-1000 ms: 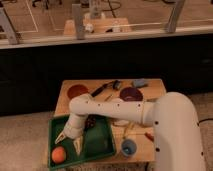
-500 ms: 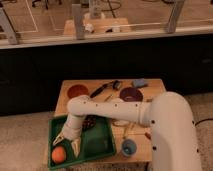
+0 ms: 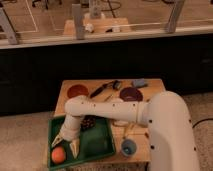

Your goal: Place apple in table surface

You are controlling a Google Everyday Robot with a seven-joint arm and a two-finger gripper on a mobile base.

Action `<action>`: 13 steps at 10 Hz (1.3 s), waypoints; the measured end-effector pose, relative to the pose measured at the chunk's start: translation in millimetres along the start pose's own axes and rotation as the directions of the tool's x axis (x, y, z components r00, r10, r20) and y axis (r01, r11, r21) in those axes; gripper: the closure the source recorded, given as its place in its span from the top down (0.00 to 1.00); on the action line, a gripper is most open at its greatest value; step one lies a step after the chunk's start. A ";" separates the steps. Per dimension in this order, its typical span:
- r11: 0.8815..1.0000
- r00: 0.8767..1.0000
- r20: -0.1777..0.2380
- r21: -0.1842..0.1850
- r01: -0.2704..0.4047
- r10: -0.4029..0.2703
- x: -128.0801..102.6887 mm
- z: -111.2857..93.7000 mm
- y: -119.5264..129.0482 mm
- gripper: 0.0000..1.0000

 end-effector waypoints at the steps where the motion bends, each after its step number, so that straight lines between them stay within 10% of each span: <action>1: 1.000 1.000 0.003 -0.002 0.003 -0.003 -1.0 1.7 -0.7 0.62; 3: 1.000 1.000 0.008 -0.004 0.005 -0.005 -1.8 4.0 -1.3 0.42; 9: 1.000 0.999 0.034 0.018 -0.002 0.002 1.3 2.8 3.5 0.40; 13: 0.989 0.998 0.060 0.147 -0.023 0.015 13.9 -34.2 23.3 0.40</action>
